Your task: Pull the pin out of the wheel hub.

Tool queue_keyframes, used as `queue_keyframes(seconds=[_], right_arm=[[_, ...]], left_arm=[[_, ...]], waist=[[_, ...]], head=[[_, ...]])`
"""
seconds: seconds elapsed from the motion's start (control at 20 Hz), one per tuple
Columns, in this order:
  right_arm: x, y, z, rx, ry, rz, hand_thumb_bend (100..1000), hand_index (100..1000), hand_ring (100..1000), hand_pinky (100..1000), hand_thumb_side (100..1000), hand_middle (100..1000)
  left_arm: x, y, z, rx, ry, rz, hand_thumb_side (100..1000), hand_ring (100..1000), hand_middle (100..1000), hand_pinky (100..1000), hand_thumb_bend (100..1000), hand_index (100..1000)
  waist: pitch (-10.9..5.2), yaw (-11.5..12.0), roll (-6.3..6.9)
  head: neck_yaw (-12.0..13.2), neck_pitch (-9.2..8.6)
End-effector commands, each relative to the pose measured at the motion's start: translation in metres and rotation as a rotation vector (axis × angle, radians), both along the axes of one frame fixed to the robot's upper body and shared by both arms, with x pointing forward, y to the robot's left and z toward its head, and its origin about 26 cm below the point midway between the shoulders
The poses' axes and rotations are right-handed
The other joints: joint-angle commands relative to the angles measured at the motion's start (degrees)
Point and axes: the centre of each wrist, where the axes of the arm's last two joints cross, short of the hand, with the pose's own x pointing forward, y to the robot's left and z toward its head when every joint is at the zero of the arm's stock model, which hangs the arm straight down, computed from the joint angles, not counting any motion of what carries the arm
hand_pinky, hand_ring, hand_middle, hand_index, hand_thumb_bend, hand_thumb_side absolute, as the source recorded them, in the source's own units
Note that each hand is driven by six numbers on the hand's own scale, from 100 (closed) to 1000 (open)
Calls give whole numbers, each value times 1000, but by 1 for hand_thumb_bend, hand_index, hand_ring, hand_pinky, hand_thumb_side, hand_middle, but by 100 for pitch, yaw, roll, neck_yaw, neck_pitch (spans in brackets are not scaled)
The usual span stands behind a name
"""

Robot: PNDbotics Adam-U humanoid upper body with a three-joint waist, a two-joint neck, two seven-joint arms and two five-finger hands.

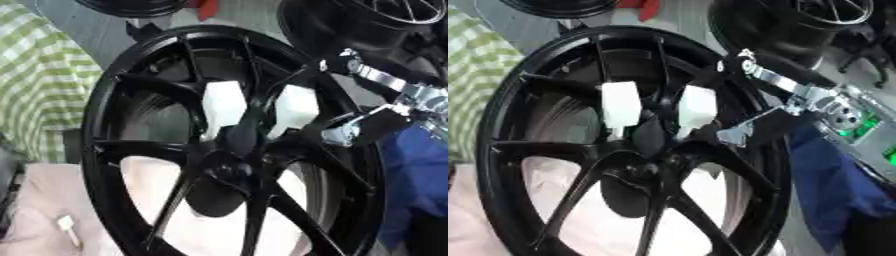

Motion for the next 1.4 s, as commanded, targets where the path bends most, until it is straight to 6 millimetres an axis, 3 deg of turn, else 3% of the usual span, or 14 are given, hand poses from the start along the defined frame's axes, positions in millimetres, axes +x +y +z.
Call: queue_keyframes(seconds=[0.05, 0.6, 0.8, 1.4], right_arm=[[-2, 0, 7, 5, -2, 8, 363, 744, 775, 776, 242, 526], [-2, 1, 8, 69, 49, 45, 200, 729, 765, 767, 266, 511], [-2, 1, 8, 78, 66, 52, 148, 718, 760, 764, 228, 501], [-2, 1, 11, 108, 93, 92, 100, 607, 713, 745, 186, 431]], left_arm=[[-4, 0, 8, 0, -30, 0, 521, 593, 551, 891, 337, 829], [-4, 0, 6, -9, -23, 4, 521, 592, 549, 894, 339, 829], [-4, 0, 6, -10, -24, 8, 521, 592, 548, 895, 340, 830], [-4, 0, 5, -19, -19, 9, 524, 587, 548, 898, 342, 831]], waist=[[-89, 6, 61], [-77, 23, 61], [-74, 29, 61], [-94, 10, 61]], head=[[15, -90], [40, -99], [46, -98], [46, -83]])
